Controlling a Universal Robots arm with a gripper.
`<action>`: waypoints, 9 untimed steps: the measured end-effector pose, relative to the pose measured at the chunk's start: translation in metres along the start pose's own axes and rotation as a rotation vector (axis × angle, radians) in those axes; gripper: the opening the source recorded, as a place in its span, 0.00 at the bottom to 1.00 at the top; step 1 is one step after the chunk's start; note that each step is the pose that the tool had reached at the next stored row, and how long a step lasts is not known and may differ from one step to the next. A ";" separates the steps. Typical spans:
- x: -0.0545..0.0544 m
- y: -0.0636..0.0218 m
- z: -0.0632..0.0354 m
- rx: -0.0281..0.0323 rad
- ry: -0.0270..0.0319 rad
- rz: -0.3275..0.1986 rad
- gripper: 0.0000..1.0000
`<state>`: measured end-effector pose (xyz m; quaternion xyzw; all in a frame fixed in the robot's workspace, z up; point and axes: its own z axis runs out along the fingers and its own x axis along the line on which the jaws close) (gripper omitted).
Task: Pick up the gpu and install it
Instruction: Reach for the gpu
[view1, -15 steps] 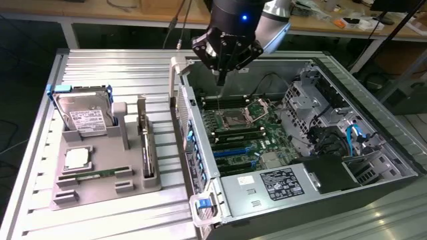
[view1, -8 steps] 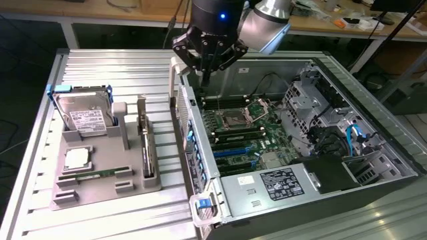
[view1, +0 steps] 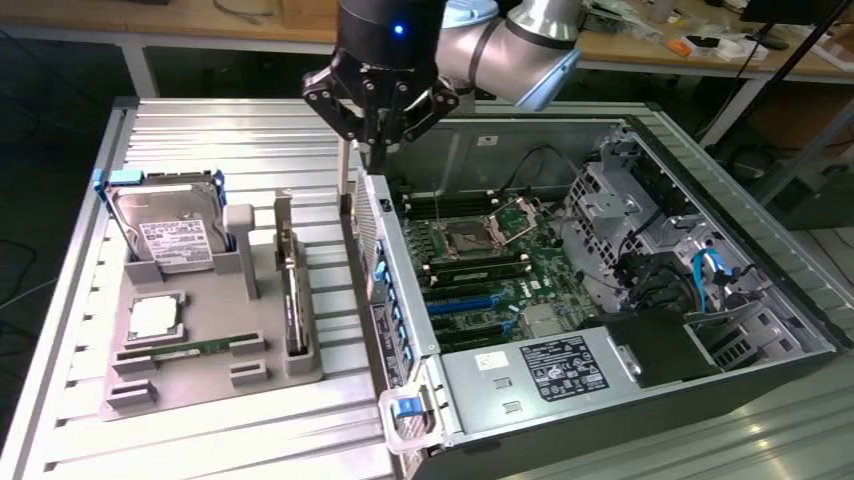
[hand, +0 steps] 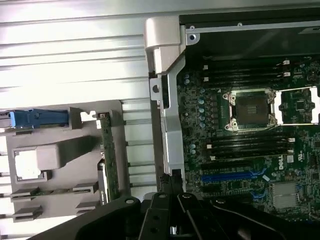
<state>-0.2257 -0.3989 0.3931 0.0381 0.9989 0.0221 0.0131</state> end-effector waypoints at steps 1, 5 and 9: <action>0.005 -0.0004 -0.0001 0.0000 0.0000 0.000 0.11; 0.034 -0.0026 -0.0005 0.0000 0.0000 0.000 0.11; 0.052 -0.0040 -0.0006 0.0000 -0.0001 0.000 0.11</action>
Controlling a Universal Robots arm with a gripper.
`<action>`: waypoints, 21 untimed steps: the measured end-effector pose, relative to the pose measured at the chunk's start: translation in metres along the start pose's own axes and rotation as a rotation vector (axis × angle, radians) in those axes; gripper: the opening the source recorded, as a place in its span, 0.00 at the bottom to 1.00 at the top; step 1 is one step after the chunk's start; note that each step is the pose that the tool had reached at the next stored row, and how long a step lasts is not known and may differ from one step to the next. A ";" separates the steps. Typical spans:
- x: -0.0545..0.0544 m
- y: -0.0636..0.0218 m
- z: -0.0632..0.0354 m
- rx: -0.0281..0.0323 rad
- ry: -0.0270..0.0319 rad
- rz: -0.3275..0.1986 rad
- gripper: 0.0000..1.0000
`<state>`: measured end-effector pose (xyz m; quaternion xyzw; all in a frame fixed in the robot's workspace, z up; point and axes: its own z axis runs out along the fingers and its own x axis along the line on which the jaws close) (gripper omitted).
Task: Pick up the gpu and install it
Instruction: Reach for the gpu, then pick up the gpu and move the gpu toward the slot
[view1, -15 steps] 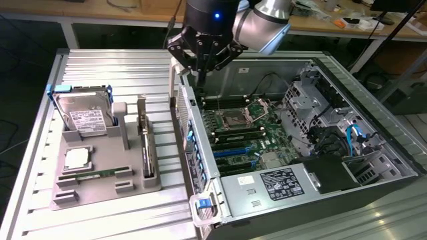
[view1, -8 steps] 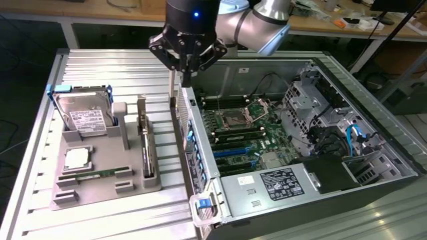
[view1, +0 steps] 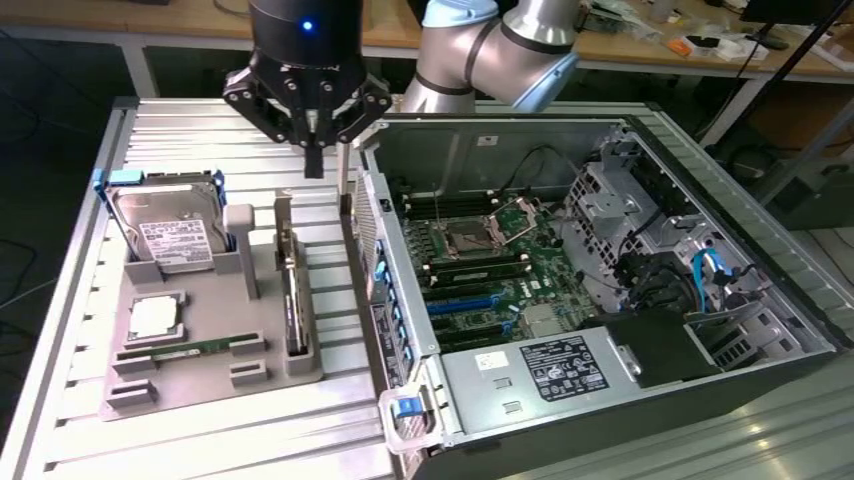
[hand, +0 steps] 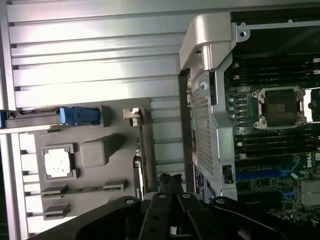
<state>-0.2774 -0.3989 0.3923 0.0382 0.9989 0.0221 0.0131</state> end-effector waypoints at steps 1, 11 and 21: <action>0.004 -0.0003 -0.0001 0.0001 0.0002 0.000 0.11; 0.037 -0.0029 -0.0002 0.0000 0.0000 0.001 0.11; 0.037 -0.0028 -0.0002 0.0002 0.0000 0.000 0.36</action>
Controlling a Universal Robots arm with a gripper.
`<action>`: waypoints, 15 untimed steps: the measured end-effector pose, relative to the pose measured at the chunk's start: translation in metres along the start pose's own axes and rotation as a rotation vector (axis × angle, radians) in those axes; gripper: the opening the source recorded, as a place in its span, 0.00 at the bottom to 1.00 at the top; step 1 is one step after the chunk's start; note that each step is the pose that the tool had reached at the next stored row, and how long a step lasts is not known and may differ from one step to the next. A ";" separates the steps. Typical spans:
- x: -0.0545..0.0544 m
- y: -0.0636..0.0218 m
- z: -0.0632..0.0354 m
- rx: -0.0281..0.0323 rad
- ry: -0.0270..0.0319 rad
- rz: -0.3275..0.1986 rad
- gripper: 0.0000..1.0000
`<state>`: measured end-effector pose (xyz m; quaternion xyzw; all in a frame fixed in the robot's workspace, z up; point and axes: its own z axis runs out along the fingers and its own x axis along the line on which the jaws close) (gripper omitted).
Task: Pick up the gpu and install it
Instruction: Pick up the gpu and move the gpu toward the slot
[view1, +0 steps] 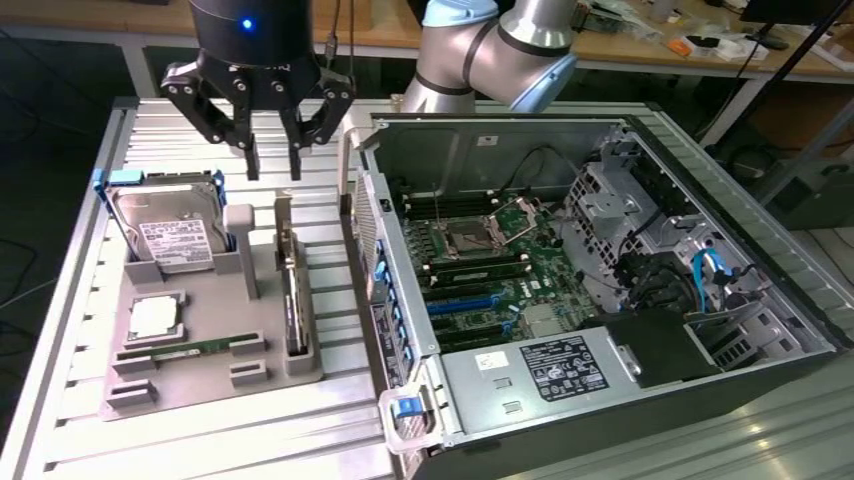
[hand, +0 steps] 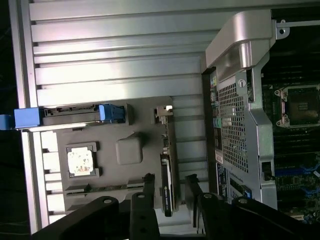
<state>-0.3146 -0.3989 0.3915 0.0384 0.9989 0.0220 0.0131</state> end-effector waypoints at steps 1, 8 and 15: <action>0.000 0.0000 0.0000 0.0000 0.0000 0.000 0.42; 0.000 -0.0002 0.0058 -0.0003 0.0193 -0.126 0.48; 0.000 -0.0008 0.0186 0.0029 0.0242 -0.165 0.48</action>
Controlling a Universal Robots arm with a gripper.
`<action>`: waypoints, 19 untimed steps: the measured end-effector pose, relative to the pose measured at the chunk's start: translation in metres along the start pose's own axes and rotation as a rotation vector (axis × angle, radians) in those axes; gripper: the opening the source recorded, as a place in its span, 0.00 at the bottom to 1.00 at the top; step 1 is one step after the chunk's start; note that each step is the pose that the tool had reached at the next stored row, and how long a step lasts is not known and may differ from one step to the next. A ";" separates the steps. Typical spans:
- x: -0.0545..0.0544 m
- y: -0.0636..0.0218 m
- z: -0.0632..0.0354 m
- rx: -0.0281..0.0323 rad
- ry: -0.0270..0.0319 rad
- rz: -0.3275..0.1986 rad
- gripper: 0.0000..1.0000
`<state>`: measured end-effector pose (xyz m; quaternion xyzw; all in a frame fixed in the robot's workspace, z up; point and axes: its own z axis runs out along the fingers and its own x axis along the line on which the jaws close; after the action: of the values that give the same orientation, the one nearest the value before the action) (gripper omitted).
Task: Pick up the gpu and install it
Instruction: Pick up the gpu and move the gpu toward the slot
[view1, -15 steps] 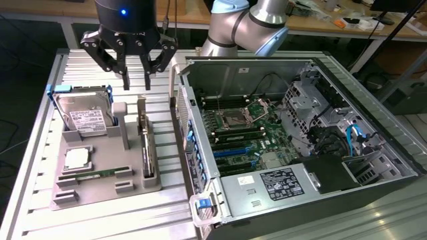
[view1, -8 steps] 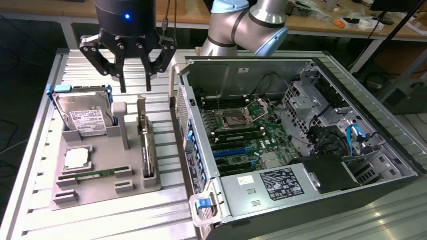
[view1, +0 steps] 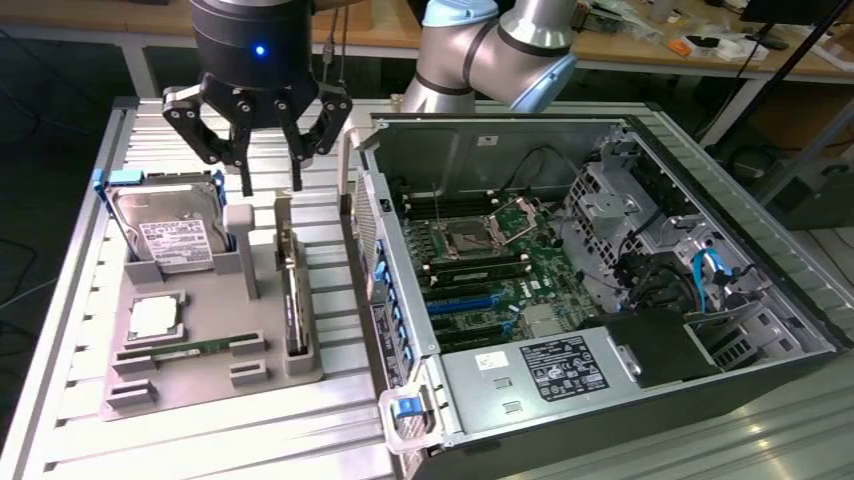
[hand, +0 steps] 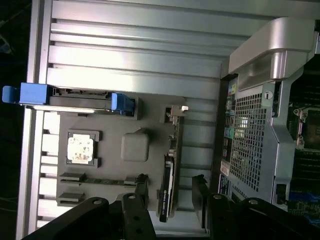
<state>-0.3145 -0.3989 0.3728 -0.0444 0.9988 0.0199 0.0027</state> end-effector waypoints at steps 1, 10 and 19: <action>0.000 -0.0001 0.0017 0.0000 0.0001 -0.001 0.48; 0.000 -0.0018 0.0177 -0.0005 0.0039 -0.012 0.48; 0.002 -0.0121 0.0335 -0.0013 0.0212 -0.014 0.48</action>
<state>-0.3148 -0.4097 0.3388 -0.0515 0.9984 0.0200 -0.0078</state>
